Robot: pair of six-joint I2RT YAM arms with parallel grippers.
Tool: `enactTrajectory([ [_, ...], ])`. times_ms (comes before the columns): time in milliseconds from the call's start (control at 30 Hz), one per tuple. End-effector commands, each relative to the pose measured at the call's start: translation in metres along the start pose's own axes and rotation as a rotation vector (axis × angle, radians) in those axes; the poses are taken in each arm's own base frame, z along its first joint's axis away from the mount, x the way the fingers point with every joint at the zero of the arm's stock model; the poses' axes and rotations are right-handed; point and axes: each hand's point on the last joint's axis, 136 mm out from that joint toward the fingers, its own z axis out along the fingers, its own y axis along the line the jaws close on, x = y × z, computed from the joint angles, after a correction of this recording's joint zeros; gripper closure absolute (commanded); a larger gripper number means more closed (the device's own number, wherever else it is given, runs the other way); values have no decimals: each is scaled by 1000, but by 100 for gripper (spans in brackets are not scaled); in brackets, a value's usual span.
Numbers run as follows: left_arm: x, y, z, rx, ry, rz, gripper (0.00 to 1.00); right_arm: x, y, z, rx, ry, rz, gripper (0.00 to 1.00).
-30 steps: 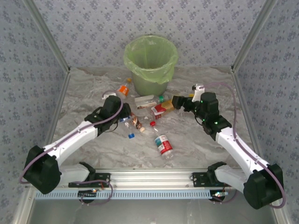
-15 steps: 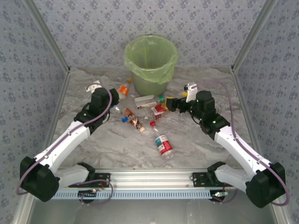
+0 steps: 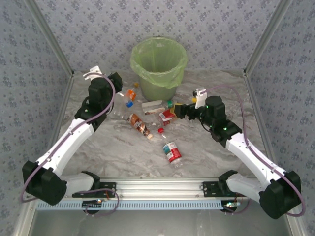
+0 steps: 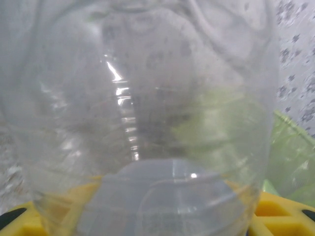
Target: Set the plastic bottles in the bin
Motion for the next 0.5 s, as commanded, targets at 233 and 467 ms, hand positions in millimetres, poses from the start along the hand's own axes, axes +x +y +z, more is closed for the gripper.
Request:
enactTrajectory([
  [233, -80, -61, 11, 181, -200, -30, 46, -18, 3, -15, 15, -56, -28, 1],
  [467, -93, -102, 26, 332, -204, -71, 46, -17, 2, -21, 22, -66, -23, 1],
])
